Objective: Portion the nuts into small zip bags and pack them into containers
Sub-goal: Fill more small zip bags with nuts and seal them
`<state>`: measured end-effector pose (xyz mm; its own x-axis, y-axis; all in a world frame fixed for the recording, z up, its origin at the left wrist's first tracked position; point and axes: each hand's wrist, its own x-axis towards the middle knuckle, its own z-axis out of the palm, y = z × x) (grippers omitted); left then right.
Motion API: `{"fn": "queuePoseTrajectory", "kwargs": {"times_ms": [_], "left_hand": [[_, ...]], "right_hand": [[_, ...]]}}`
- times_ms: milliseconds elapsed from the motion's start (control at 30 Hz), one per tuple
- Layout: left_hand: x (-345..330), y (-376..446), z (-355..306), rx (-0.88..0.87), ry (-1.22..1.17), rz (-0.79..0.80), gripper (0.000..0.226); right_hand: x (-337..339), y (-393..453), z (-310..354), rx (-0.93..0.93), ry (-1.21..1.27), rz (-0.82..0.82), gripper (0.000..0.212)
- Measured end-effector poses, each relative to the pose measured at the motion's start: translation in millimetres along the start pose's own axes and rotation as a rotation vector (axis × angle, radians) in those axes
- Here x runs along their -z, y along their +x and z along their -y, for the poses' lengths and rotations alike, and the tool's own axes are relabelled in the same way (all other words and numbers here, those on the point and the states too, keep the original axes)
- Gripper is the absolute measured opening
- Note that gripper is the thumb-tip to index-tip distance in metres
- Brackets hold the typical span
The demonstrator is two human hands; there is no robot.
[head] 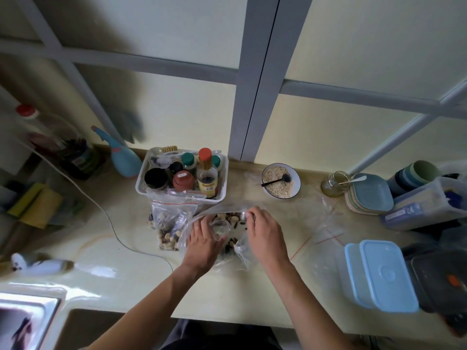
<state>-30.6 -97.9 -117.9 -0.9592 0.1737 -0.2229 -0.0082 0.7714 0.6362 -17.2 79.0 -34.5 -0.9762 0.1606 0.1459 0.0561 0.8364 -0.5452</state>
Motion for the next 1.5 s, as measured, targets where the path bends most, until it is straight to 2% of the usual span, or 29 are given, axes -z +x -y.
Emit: {"fn": "queuePoseTrajectory", "kwargs": {"times_ms": [100, 200, 300, 433, 600, 700, 800, 900, 1033, 1167, 1233, 1367, 1500], "left_hand": [[2.9, -0.4, -1.2, -0.017, 0.010, 0.005, 0.084], [3.5, -1.7, 0.4, -0.054, 0.041, 0.006, 0.087], [4.2, -3.8, 1.8, -0.050, 0.029, 0.014, 0.093], [9.0, -6.0, -0.1, -0.022, -0.024, 0.017, 0.116], [13.7, -6.6, 0.6, -0.025, -0.050, 0.033, 0.117], [15.7, -7.9, -0.6, -0.038, -0.044, 0.041, 0.124], [17.8, -8.1, -5.0, -0.047, -0.054, 0.058, 0.126], [15.2, -6.4, -4.9, -0.030, -0.084, 0.095, 0.109], [14.3, -4.6, -9.3, 0.021, -0.134, 0.145, 0.103], [7.4, -0.3, -13.2, 0.022, -0.130, 0.123, 0.074], [3.0, 1.9, -12.9, 0.031, -0.107, 0.118, 0.070], [-0.1, 1.7, -19.6, 0.063, -0.120, 0.112, 0.066], [-0.6, -5.3, -23.4, 0.028, -0.159, 0.129, 0.071]], "right_hand": [[-7.9, -3.7, 14.1, 0.090, -0.044, -0.001, 0.044], [-18.5, -6.6, 26.0, 0.128, -0.063, -0.019, 0.041], [-26.8, -6.8, 31.4, 0.090, 0.012, -0.029, 0.039], [-31.2, -6.9, 29.5, -0.160, 0.253, 0.001, 0.037], [-21.0, -3.0, 17.7, -0.646, 0.635, -0.060, 0.025], [-11.1, -3.4, 4.9, -0.769, 0.771, -0.077, 0.029], [-0.7, -4.7, 0.7, -0.786, 0.781, -0.102, 0.032], [12.2, -4.1, -1.7, -0.786, 0.744, -0.143, 0.035], [30.5, -3.1, -9.4, -0.777, 0.730, -0.210, 0.036], [50.4, -3.3, -14.0, -0.757, 0.758, -0.239, 0.036], [59.6, -4.4, -14.8, -0.744, 0.766, -0.238, 0.037], [71.0, -10.1, -11.4, -0.678, 0.718, -0.122, 0.036], [76.6, -20.4, -5.3, -0.532, 0.670, 0.038, 0.034]]}}
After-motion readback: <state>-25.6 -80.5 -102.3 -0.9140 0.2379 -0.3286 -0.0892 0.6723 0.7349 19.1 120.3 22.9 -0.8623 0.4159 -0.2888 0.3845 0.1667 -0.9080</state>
